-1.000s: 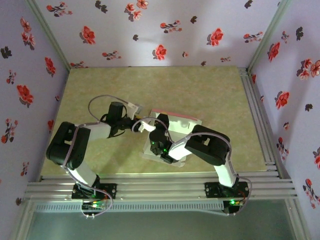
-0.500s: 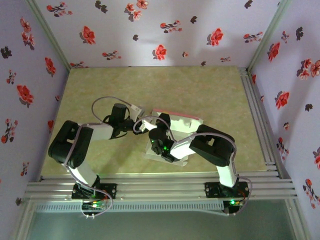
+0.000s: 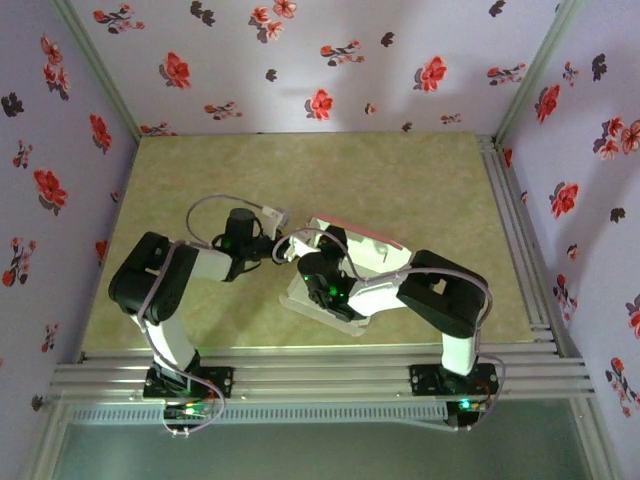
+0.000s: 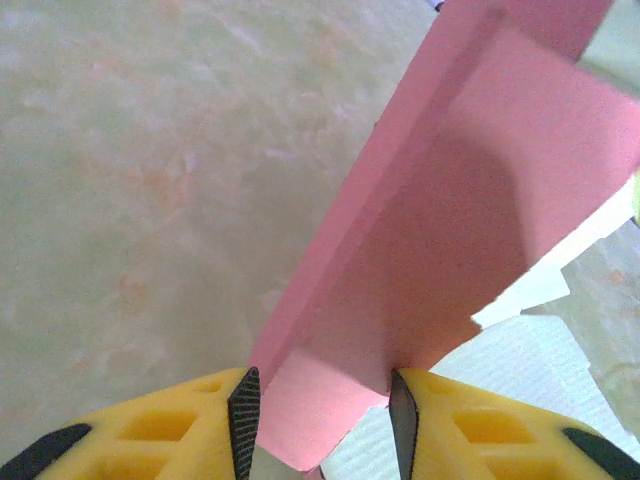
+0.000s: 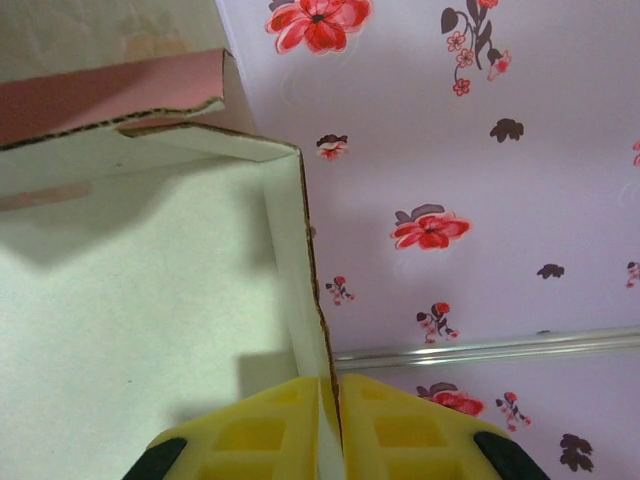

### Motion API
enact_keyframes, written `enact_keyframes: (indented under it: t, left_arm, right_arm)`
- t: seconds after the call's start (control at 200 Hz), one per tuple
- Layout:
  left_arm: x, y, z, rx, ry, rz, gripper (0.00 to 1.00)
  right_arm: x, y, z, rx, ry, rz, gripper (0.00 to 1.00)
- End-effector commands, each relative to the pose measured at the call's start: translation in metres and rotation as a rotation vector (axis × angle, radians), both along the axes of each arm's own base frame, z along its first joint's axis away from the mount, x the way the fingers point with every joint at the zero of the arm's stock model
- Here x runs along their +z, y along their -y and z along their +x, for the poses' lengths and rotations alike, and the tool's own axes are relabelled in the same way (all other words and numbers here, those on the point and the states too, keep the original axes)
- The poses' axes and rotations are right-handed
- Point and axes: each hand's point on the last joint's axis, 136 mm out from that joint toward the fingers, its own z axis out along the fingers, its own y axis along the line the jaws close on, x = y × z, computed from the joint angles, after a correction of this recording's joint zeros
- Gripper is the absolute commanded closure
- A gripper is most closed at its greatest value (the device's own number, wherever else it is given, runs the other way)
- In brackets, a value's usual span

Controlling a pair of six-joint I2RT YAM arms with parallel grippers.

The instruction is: Fold the paper box

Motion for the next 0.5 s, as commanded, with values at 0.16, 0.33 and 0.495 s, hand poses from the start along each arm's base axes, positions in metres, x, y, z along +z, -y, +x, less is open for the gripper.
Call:
enact_keyframes:
  t: [0.16,0.33,0.495]
  left_arm:
    - [0.004,0.014,0.000,-0.015,0.027,-0.038,0.58]
    - [0.013,0.017,-0.004,-0.034,0.028,-0.085,0.59]
    - [0.022,0.014,-0.002,-0.024,0.038,-0.104,0.58]
  right_arm:
    - [0.003,0.008,0.000,0.001,-0.046,0.066,0.85]
    - [0.007,0.015,-0.002,-0.007,-0.071,0.103,0.85]
    - [0.009,0.023,-0.004,-0.012,-0.122,0.145,0.86]
